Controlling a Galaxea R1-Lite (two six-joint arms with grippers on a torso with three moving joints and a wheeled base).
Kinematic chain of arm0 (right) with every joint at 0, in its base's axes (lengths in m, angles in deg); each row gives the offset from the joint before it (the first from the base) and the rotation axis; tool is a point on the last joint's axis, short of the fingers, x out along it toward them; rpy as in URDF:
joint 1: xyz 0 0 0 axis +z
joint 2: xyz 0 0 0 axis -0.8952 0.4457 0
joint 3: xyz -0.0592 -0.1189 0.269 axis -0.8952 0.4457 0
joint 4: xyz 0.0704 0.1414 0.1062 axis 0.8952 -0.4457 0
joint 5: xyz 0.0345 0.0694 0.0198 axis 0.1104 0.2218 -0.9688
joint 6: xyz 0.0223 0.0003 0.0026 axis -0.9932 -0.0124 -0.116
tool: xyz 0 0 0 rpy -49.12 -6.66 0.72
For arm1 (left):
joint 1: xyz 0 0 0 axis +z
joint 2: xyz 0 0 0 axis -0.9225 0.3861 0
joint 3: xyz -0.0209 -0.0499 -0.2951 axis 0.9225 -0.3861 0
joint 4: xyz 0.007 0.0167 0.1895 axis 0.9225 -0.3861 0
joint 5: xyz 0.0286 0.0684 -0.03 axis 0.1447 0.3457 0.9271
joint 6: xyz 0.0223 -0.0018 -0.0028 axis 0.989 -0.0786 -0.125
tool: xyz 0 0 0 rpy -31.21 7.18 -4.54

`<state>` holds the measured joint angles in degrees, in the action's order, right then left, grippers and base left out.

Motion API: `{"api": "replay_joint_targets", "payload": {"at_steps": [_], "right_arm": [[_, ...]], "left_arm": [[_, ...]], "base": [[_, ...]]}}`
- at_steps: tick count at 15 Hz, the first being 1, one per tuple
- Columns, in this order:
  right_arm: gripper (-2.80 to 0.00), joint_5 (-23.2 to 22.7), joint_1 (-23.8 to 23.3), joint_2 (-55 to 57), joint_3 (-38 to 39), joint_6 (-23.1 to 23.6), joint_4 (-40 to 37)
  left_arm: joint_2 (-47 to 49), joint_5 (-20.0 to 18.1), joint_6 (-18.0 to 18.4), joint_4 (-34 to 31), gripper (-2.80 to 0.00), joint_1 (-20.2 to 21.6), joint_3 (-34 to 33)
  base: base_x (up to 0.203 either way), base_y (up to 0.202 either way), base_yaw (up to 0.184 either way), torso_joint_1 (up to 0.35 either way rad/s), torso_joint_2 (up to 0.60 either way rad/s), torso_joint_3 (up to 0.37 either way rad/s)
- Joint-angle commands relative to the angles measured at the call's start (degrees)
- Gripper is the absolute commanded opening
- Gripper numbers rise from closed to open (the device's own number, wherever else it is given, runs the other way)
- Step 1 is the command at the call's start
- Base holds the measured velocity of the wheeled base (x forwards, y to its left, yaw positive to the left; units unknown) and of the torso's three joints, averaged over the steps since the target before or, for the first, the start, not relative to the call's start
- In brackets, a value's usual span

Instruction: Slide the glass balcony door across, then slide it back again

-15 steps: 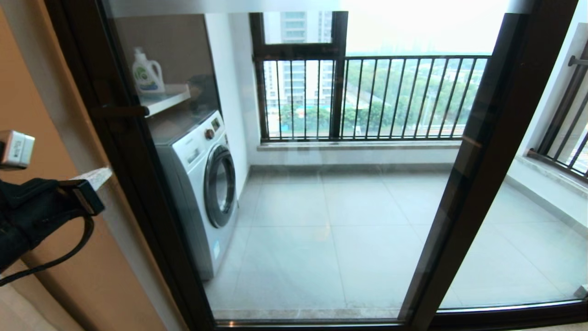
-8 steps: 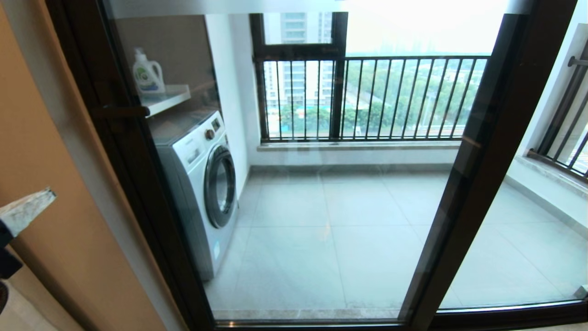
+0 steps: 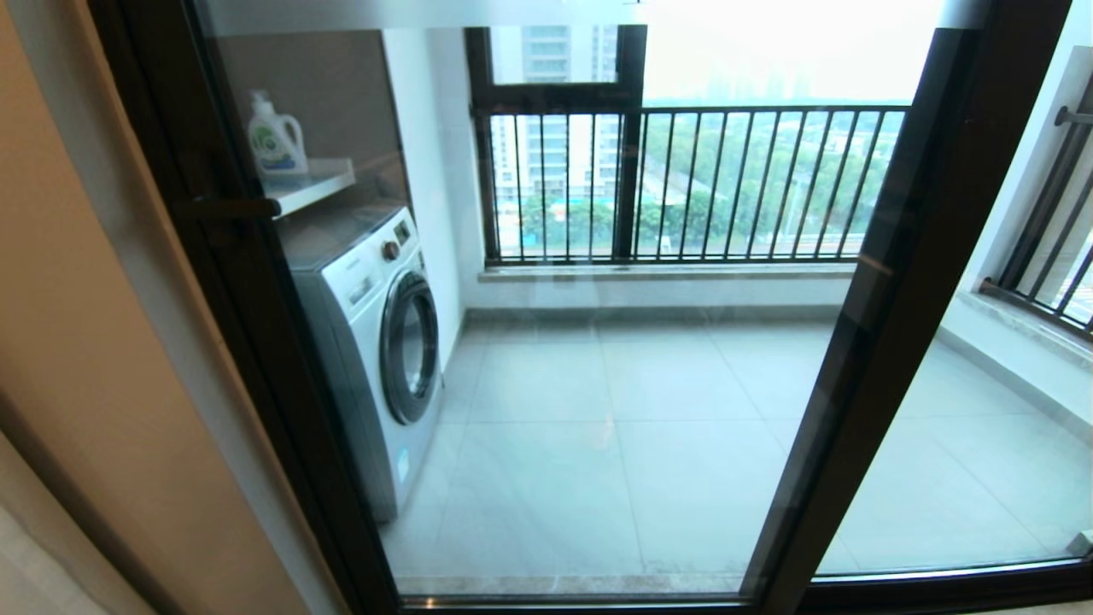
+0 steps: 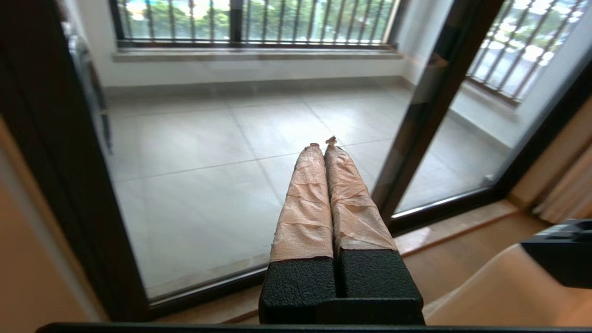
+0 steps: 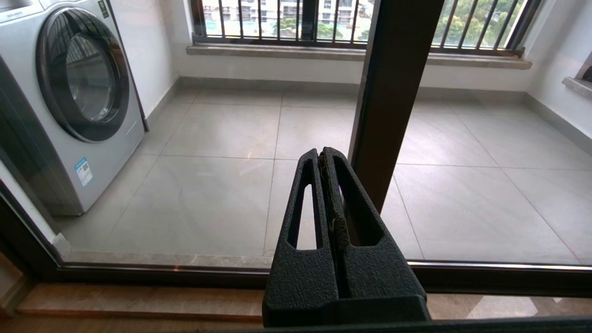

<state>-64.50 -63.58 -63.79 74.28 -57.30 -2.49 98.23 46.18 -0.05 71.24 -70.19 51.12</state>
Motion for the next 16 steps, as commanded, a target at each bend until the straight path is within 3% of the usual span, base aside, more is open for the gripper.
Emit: {"api": "replay_joint_targets", "payload": {"at_steps": [1,4,6,9,11,13,14,16], "right_arm": [[-2.80,-0.04,0.05,0.07,0.70,0.03,0.03],[-2.80,-0.04,0.00,0.07,0.70,0.02,0.03],[-2.80,-0.04,0.05,0.07,0.70,0.11,0.03],[-2.80,-0.04,-0.02,0.07,0.70,0.02,0.03],[-2.80,-0.04,0.00,0.07,0.62,0.02,0.03],[-2.80,-0.04,-0.04,0.07,0.62,0.02,0.03],[-2.80,-0.04,0.05,0.07,0.70,0.02,0.03],[-2.80,-0.04,-0.04,0.07,0.67,0.02,0.03]], "left_arm": [[-2.34,5.38,1.86,-0.67,-2.80,-1.15,-0.33],[-3.03,16.62,2.13,-0.82,-2.80,-0.41,-0.07],[-5.14,15.68,3.16,-0.83,-2.80,3.82,1.11],[-11.52,8.44,6.80,-3.85,-2.80,3.69,-0.59],[-14.53,7.61,10.79,-5.25,-2.80,3.34,-7.91],[-16.97,12.16,16.18,-3.76,-2.80,3.24,-18.52],[-17.46,15.23,17.77,-0.57,-2.80,3.21,-24.28],[-18.12,19.36,18.44,12.02,-2.80,3.17,-32.21]], "base": [[0.000,0.000,0.000,0.000,0.00,0.000],[0.000,0.000,0.000,0.000,0.00,0.000],[0.000,0.000,0.000,0.000,0.00,0.000],[0.000,0.000,0.000,0.000,0.00,0.000],[0.000,0.000,0.000,0.000,0.00,0.000],[0.000,0.000,0.000,0.000,0.00,0.000],[0.000,0.000,0.000,0.000,0.00,0.000],[0.000,0.000,0.000,0.000,0.00,0.000]]}}
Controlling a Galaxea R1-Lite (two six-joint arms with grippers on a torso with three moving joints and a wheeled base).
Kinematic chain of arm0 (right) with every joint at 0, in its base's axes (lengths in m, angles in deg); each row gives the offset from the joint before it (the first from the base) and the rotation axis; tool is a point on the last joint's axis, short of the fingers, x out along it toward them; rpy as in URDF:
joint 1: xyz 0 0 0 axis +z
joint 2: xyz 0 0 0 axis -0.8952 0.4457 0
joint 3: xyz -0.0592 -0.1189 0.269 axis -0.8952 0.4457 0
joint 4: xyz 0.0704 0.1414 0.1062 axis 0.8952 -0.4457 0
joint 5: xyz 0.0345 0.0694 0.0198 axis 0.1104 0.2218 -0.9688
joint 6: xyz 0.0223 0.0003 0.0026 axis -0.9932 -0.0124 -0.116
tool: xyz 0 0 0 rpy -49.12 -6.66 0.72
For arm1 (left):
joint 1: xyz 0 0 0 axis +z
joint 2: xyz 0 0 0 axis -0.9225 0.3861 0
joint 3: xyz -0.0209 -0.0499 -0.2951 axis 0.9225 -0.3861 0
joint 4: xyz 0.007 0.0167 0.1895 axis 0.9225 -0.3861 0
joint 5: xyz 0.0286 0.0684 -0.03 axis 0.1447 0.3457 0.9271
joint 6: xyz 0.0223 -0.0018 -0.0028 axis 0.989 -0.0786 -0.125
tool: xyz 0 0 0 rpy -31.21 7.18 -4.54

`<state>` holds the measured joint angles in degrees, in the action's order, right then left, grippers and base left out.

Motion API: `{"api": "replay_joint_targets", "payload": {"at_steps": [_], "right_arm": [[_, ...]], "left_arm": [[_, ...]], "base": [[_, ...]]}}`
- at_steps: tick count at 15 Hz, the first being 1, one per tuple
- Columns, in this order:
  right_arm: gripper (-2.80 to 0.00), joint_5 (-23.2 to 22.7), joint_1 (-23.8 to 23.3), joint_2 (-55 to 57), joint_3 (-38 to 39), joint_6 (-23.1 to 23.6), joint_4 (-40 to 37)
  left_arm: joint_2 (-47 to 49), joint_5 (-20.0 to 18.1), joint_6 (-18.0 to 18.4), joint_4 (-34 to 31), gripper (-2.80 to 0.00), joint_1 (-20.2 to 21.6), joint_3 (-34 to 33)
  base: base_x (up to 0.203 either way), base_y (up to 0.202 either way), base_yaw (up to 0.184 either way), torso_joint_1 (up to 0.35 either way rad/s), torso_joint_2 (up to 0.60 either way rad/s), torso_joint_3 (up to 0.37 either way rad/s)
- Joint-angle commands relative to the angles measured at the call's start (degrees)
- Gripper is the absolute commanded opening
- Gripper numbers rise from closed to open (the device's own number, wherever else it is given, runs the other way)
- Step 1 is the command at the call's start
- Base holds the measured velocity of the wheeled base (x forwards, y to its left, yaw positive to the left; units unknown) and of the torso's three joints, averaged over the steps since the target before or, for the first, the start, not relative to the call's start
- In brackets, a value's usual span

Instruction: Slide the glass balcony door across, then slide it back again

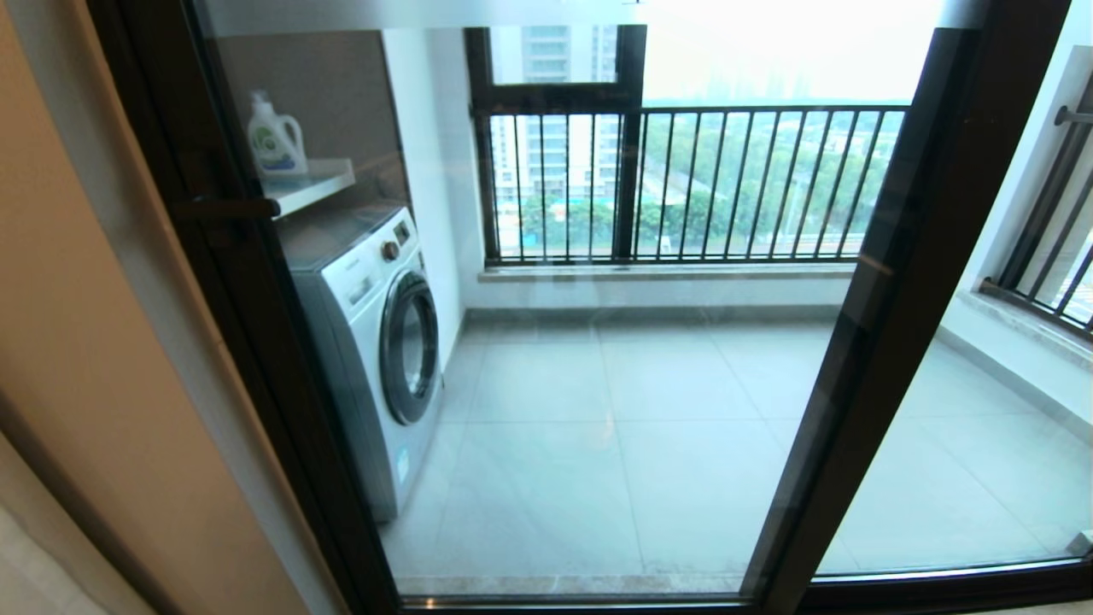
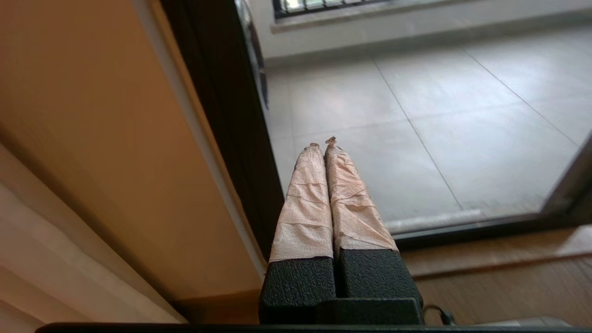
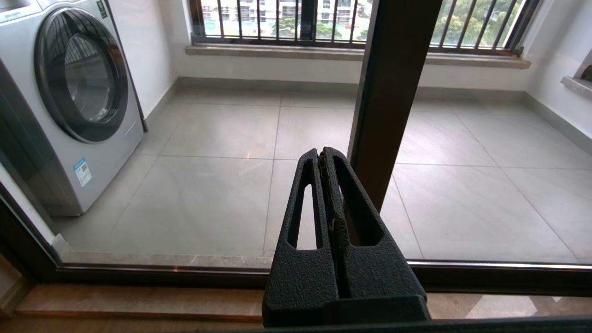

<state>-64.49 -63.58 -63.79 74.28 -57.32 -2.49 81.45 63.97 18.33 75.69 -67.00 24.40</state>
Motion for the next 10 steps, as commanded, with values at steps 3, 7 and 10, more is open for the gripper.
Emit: {"api": "replay_joint_targets", "payload": {"at_steps": [3,7,10], "right_arm": [[-2.80,-0.05,-0.04,0.07,0.64,0.03,0.03],[-2.80,-0.05,0.02,0.07,0.70,0.03,0.03],[-2.80,-0.02,0.02,0.07,0.66,0.03,0.03]], "left_arm": [[-1.76,4.25,-2.23,7.16,-2.80,-0.10,-5.99],[-1.76,4.67,-5.46,7.34,-2.80,-0.12,-5.99],[-1.76,5.75,-5.92,7.51,-2.80,-0.12,-5.99]], "base": [[0.000,0.000,0.000,0.000,0.00,0.000],[0.000,0.000,0.000,0.000,0.00,0.000],[0.000,0.000,0.000,0.000,0.00,0.000]]}}
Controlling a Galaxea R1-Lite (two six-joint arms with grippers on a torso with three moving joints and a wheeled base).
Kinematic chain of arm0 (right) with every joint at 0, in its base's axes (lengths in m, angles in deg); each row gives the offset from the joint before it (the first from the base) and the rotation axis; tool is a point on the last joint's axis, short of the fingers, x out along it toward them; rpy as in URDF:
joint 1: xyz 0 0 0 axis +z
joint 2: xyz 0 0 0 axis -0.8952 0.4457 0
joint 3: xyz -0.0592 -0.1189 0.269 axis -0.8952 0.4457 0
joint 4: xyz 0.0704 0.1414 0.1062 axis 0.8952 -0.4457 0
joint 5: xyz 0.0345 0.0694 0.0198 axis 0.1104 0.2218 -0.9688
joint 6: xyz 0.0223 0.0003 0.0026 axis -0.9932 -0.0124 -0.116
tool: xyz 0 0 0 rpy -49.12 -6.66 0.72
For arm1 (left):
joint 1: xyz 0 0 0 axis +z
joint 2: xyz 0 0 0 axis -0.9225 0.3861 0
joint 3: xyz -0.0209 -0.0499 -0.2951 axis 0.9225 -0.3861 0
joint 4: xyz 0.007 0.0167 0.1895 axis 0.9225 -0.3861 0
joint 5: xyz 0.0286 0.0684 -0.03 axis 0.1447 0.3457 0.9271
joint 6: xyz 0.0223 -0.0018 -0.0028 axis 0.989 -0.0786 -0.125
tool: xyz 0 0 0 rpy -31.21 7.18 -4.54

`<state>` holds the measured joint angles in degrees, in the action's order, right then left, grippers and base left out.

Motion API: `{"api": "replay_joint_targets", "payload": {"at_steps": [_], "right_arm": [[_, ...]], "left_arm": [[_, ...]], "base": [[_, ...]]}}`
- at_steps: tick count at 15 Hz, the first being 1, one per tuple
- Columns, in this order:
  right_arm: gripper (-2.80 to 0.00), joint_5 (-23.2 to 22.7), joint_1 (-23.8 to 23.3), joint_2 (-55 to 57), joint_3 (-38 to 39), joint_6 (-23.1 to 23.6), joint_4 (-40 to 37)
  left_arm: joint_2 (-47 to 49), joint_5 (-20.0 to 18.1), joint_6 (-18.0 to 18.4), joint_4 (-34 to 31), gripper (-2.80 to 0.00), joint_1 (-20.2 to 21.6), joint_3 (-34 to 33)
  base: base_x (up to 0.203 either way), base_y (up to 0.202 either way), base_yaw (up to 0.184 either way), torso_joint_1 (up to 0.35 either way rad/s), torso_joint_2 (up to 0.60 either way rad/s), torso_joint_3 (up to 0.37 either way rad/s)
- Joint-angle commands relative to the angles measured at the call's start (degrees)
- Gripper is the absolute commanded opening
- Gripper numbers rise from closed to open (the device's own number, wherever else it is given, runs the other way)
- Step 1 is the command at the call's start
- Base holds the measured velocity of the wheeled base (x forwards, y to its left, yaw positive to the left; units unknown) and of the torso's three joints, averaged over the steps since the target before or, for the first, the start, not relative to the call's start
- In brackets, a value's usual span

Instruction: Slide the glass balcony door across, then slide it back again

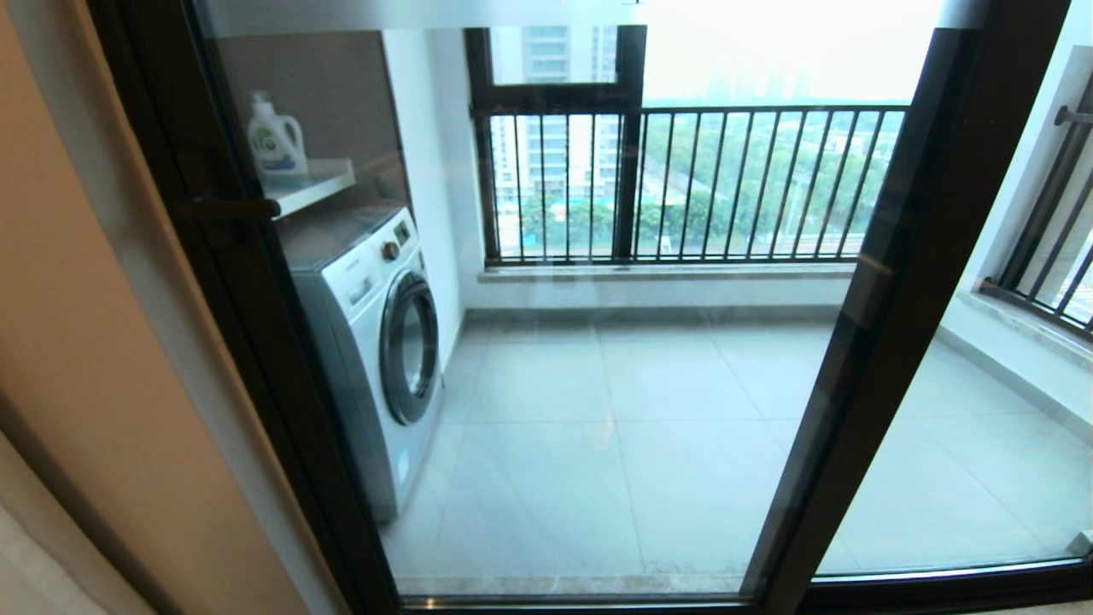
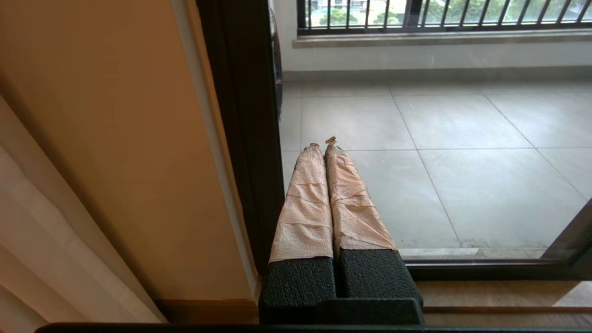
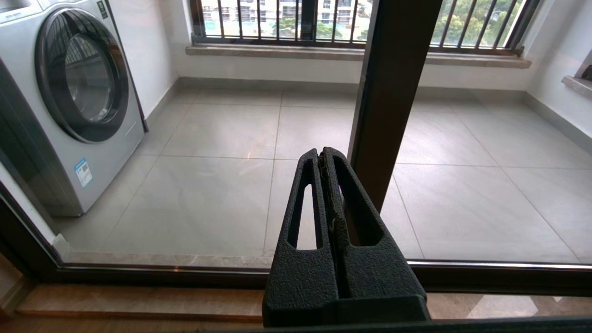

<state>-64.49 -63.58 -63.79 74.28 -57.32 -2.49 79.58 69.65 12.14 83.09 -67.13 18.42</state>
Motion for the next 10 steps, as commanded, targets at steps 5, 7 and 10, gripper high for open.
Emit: {"api": "replay_joint_targets", "payload": {"at_steps": [5,7,10], "right_arm": [[-2.80,0.22,-0.04,0.17,0.53,-0.88,-0.19],[-2.80,0.22,-0.04,0.07,0.62,-1.45,0.11],[-2.80,0.22,-0.04,0.07,0.62,-1.54,0.11]], "left_arm": [[0.11,0.94,-1.70,0.11,-2.80,0.02,0.00],[0.11,0.94,-1.70,0.11,-2.80,0.02,0.00],[0.11,0.94,-1.70,0.11,-2.80,0.02,0.00]], "base": [[0.000,0.000,0.000,0.000,0.00,0.000],[0.000,0.000,0.000,0.000,0.00,0.000],[0.000,0.000,0.000,0.000,0.00,0.000]]}}
